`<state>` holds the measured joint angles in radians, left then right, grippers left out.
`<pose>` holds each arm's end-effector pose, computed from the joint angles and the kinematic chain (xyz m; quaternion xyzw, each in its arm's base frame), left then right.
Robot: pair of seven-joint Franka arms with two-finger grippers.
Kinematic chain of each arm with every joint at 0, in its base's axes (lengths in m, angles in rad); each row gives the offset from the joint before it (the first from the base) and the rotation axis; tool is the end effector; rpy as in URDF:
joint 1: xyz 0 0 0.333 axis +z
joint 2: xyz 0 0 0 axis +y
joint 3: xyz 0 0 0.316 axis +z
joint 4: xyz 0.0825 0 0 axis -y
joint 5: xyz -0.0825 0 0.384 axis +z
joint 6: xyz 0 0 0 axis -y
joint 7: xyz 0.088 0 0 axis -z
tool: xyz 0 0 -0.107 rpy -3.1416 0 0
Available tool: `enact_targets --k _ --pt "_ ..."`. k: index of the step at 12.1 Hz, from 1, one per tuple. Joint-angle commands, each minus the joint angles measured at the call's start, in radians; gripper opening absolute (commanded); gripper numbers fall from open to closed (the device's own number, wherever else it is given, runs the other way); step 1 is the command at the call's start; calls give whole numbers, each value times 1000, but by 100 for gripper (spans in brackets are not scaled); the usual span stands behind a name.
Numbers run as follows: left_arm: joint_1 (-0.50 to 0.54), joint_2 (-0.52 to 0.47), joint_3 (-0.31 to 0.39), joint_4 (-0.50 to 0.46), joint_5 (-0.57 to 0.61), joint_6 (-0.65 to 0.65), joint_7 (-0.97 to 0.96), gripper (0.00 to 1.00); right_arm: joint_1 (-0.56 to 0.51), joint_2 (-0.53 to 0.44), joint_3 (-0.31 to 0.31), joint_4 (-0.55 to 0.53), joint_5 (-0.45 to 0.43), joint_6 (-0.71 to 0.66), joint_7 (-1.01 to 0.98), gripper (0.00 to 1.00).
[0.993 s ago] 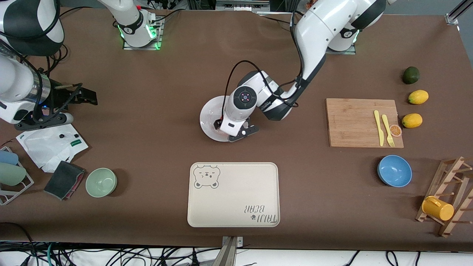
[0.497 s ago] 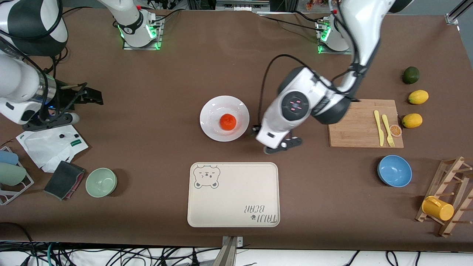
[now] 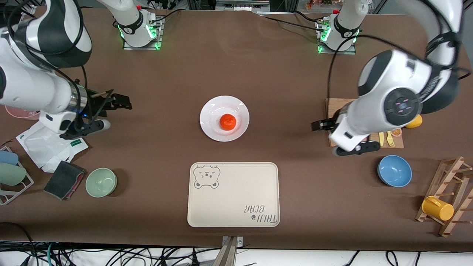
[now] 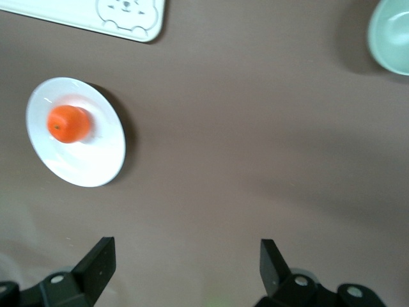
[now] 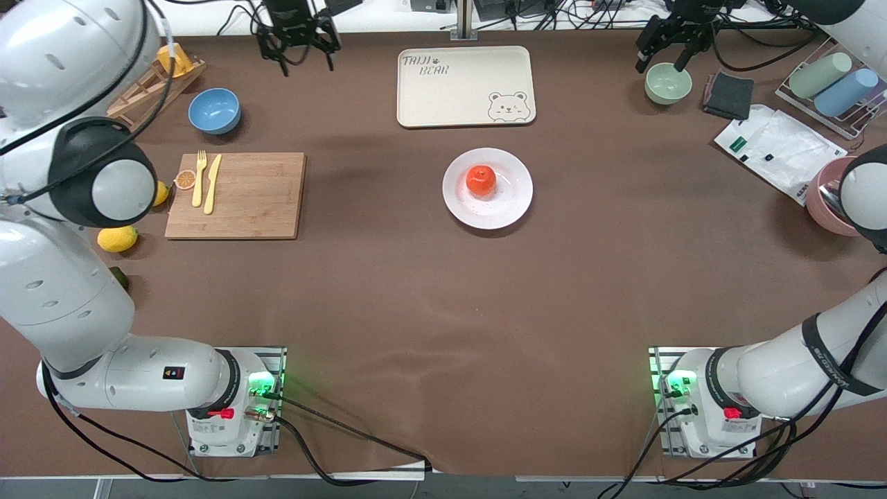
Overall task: Place orange and plate with both arms
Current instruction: 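Retract the left gripper while the right gripper reaches the plate rim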
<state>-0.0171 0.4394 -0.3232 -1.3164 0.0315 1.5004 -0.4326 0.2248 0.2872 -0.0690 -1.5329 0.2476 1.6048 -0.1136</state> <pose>0.6326 -0.1788 0.4800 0.9905 0.0514 -0.1278 0.0055 0.6126 0.1267 0.4775 -0.9811 -0.1158 0.1086 0.1102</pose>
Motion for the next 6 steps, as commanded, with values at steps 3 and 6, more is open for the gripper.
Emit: enact_targets --k 3,6 --pt "46 -330 159 -258 5 1 442 100 -2 30 24 -168 189 222 -44 100" --pt "55 -508 234 -502 -76 191 502 100 -2 43 72 -320 350 378 -81 100"
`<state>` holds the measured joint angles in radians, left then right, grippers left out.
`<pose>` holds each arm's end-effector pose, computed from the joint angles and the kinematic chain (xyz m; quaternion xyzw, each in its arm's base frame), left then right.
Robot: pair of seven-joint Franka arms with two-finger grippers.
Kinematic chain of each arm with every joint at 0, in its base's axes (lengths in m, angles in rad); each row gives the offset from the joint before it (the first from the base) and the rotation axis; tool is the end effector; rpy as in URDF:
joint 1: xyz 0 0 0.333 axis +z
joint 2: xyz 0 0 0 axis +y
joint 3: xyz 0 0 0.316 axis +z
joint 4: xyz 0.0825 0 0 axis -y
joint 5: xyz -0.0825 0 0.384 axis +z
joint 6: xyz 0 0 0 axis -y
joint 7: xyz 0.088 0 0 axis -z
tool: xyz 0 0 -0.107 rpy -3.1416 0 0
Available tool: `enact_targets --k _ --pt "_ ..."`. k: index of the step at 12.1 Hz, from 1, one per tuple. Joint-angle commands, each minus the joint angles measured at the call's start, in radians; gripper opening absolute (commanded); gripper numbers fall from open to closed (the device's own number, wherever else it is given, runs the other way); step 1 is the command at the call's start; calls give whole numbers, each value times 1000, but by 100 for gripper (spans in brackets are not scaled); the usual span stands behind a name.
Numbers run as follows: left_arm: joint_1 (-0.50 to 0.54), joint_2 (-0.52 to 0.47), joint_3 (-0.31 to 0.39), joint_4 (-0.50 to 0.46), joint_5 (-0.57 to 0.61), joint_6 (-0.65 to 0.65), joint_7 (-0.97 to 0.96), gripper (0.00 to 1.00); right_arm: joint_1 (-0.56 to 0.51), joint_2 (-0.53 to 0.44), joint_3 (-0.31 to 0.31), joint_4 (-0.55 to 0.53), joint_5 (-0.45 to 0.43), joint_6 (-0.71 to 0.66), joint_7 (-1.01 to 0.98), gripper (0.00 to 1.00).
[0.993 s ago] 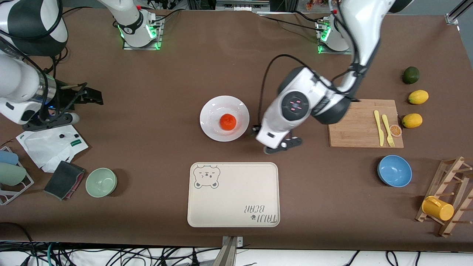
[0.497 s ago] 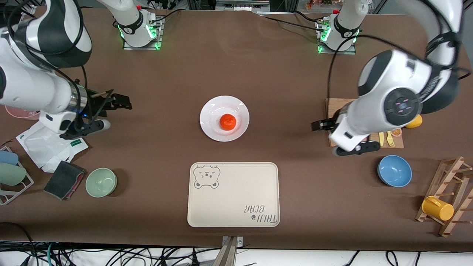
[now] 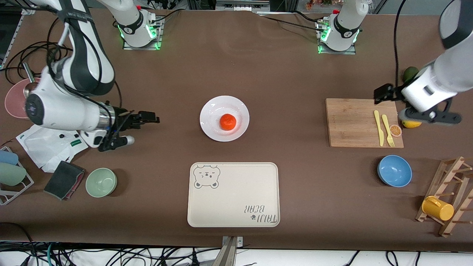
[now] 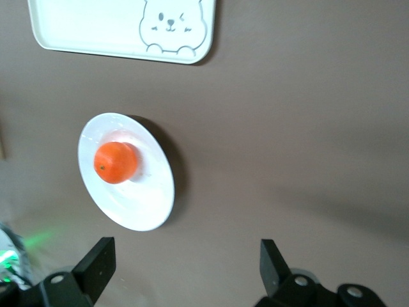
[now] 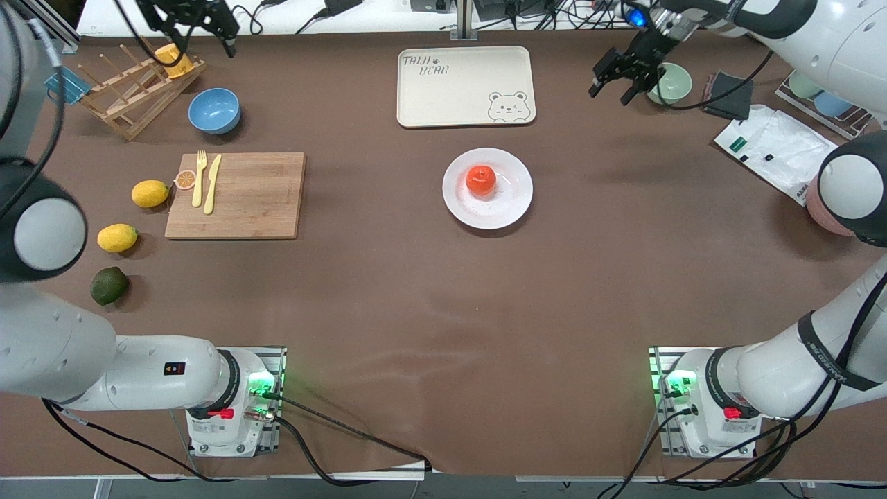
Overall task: Place orange and plate with both arms
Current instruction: 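Retract the left gripper while the right gripper reaches the plate rim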
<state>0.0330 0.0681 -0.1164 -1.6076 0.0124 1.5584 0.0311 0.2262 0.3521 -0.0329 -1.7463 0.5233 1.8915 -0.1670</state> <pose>0.5674 -0.0441 0.5682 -0.9966 0.0575 0.0583 0.0038 0.6097 0.1586 0.3645 -0.9657 -0.0681 0.1023 0.2289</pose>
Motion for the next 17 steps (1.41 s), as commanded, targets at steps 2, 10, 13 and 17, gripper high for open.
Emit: enact_targets --k 2,10,13,17 --pt "2 -153 49 -233 -86 166 38 100 -7 -22 79 -211 180 219 -69 100" --pt "-4 -41 44 -31 -16 -14 32 100 -7 96 136 -354 635 348 -348 100" --pt "1 -41 46 -25 -17 -14 38 100 -2 125 189 -360 679 443 -356 100" --pt "1 29 46 44 -29 -15 40 100 -1 149 242 -358 733 508 -393 100"
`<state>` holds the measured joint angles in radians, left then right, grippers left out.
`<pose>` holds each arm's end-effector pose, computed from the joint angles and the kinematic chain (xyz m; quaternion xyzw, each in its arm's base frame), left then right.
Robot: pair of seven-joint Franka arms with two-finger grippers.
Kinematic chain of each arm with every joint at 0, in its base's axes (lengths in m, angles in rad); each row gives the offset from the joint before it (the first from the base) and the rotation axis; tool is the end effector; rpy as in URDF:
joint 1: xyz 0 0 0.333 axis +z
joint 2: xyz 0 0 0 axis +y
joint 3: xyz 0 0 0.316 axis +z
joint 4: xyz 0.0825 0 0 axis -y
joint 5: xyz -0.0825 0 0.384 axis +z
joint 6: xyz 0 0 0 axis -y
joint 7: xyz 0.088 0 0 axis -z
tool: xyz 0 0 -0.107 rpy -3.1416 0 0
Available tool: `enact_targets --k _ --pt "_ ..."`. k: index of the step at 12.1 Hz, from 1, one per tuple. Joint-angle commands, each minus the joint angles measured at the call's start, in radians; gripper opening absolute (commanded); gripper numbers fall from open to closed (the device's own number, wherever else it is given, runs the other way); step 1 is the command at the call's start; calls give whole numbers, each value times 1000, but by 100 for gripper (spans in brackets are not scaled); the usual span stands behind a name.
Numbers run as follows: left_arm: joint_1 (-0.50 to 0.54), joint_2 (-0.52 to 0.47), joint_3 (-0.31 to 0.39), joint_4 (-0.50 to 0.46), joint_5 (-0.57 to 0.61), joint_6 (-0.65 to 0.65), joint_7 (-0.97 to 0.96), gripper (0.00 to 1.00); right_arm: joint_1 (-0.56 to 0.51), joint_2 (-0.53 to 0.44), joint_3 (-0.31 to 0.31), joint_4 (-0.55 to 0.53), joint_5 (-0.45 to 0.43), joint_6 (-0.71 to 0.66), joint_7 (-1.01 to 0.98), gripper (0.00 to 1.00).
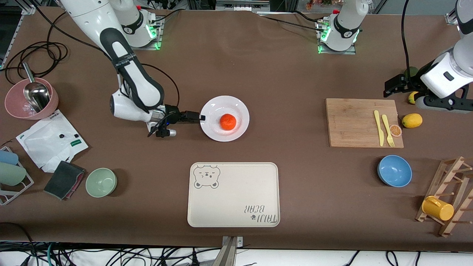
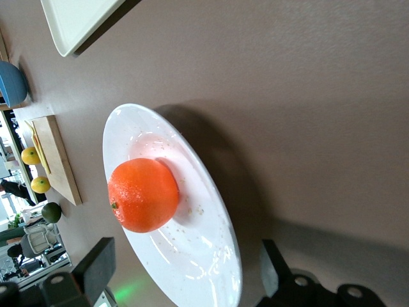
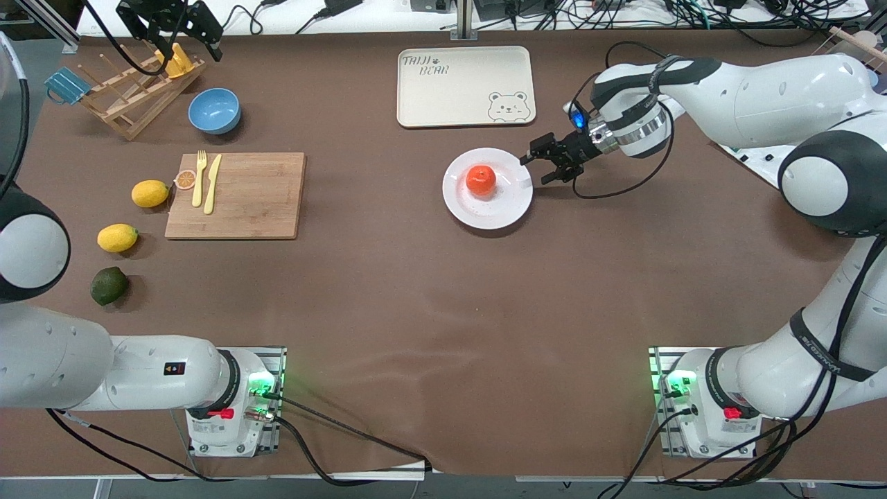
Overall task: Place orange and plate with both arms
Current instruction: 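Retract the left gripper while the right gripper reaches the plate rim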
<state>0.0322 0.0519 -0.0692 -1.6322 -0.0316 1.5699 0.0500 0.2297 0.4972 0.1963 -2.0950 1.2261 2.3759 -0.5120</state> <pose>0.5644 -0.0234 0.5667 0.9973 -0.0426 -0.0569 0.0179 0.5095 0.2443 0.1735 -0.9128 0.0518 0.0845 0.3962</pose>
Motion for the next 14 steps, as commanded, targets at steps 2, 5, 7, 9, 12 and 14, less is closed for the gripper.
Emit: enact_targets --k 2,5,7,9,12,14 --pt "5 45 2 72 18 -27 21 100 -4 18 12 -10 48 25 -97 100" --pt "5 43 0 74 24 -27 14 100 -4 29 17 -11 93 40 -143 100" --pt "6 43 2 74 25 -24 16 100 -4 41 44 -11 104 84 -143 99" --pt "6 40 0 93 27 -25 22 100 -3 43 51 -11 118 89 -152 96" --pt "8 39 2 94 25 -28 22 100 -3 43 52 -16 144 91 -174 87" --pt "8 36 3 94 25 -47 18 100 -3 44 52 -14 144 91 -198 73"
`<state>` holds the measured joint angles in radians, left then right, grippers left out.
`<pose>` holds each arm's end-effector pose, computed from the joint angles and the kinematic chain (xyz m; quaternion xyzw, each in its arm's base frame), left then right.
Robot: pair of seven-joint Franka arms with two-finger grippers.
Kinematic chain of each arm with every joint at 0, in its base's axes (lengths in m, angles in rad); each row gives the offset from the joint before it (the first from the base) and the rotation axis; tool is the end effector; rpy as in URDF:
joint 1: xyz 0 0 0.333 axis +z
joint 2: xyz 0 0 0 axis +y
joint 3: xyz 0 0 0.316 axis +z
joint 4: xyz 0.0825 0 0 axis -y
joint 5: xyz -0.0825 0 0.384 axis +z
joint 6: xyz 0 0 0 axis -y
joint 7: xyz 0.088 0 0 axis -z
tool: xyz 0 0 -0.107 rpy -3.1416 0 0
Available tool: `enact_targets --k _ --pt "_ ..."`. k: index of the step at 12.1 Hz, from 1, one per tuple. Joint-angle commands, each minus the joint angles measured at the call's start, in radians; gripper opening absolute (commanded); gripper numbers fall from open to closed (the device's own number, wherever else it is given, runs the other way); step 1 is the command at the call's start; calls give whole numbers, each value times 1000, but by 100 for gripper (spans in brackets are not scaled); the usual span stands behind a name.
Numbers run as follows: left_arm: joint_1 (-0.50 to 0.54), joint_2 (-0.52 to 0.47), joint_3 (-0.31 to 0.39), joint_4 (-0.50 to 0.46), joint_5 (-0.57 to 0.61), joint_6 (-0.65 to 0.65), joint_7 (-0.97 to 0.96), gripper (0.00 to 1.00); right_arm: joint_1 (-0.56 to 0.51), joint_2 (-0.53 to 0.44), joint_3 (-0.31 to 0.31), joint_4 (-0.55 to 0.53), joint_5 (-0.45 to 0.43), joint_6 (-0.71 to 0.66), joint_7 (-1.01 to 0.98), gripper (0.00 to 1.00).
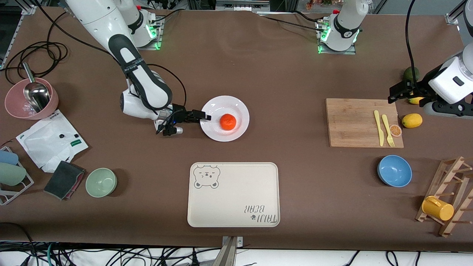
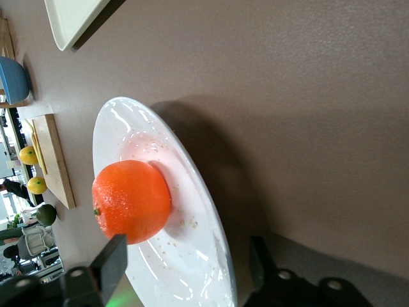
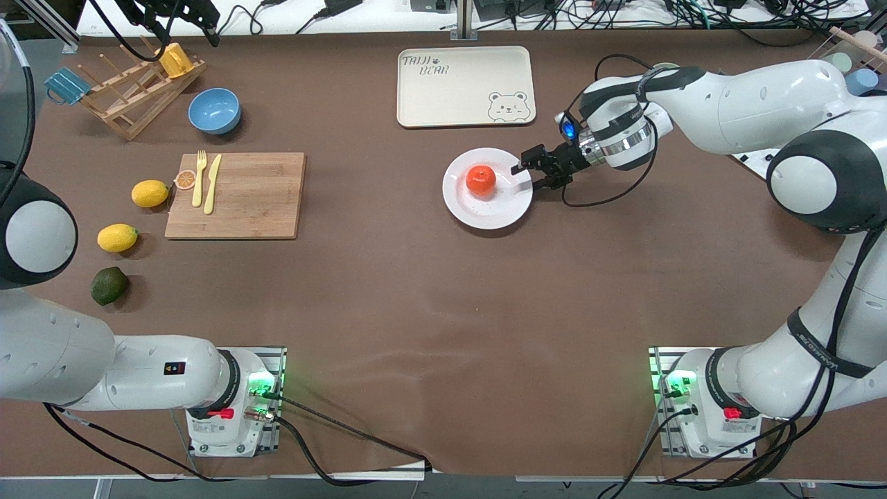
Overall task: Place orange and plate with both arms
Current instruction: 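Retract the left gripper while the right gripper reaches the plate rim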
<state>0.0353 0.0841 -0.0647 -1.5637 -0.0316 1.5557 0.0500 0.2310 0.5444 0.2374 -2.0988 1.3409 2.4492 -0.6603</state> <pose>0.5754 -0.0189 0.5792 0.9980 -0.0392 -0.0457 0.0190 0.4969 0.2564 0.1494 -0.9106 0.0384 0.0567 0.4076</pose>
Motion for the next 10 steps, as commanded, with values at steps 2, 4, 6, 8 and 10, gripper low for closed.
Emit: enact_targets --k 2,4,6,8,10 --pt "5 3 0 25 25 -32 17 100 -4 2 11 -15 34 17 -102 56" --pt "6 3 2 25 25 -32 21 100 -4 11 11 -21 81 17 -146 54" --pt "15 3 2 28 24 -32 18 100 -4 11 11 -24 89 17 -154 42" --pt "18 5 2 31 24 -23 17 100 -4 14 11 -24 89 17 -163 24" --pt "17 5 0 34 24 -23 25 100 -4 23 11 -24 90 16 -191 9"
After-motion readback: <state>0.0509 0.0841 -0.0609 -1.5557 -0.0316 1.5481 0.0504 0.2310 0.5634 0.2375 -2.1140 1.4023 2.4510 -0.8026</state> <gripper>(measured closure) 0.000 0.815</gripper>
